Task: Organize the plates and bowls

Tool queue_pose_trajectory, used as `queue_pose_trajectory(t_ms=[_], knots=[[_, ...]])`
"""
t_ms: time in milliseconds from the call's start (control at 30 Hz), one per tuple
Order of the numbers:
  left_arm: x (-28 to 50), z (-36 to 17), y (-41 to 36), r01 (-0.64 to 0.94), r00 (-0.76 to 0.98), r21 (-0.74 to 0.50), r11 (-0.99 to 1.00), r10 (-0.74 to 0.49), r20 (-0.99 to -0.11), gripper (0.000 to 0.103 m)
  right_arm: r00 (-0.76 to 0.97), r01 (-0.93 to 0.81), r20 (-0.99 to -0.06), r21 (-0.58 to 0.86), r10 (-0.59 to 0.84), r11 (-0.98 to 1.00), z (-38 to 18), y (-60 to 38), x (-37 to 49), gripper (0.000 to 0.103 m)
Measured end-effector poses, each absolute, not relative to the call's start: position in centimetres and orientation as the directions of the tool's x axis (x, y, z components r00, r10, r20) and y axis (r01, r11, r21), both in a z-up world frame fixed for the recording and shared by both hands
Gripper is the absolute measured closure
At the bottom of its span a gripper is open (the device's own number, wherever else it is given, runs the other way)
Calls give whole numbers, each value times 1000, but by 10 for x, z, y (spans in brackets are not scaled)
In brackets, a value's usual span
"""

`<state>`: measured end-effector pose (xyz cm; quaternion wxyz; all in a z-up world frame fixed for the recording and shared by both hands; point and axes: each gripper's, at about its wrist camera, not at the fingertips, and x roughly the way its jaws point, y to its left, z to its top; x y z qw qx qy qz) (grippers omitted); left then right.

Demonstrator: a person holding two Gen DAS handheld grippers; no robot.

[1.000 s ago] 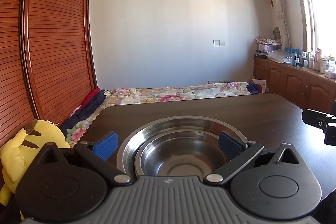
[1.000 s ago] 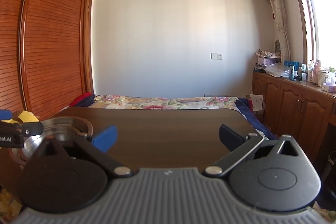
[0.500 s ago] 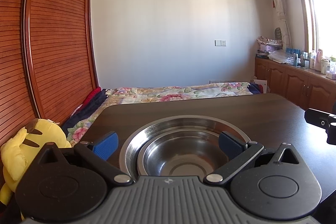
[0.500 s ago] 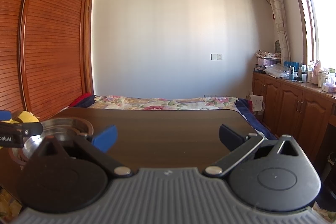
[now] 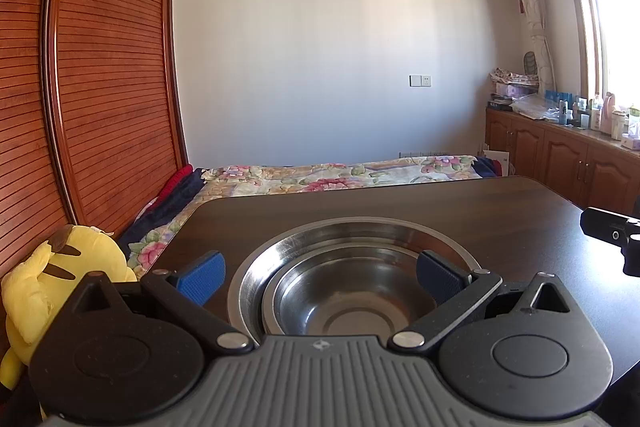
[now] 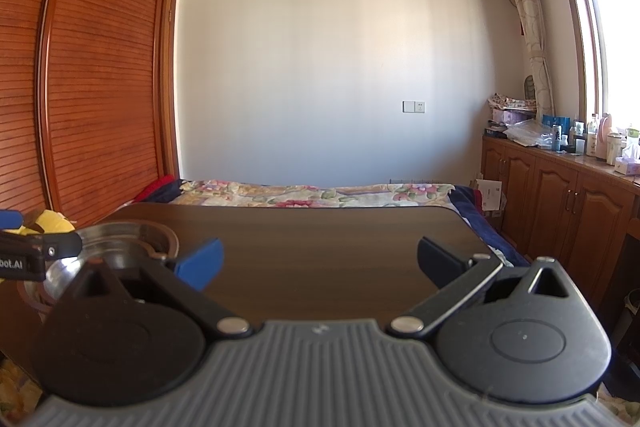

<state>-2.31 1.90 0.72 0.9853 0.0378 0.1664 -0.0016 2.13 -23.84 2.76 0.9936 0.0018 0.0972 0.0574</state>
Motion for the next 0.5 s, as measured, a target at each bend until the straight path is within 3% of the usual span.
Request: queue_pose_trajectory(t_ms=[500], knots=[[-22, 6, 20, 14, 944, 74, 997, 11, -329, 0, 974, -112, -195, 18, 113, 994, 26, -239, 24, 0]])
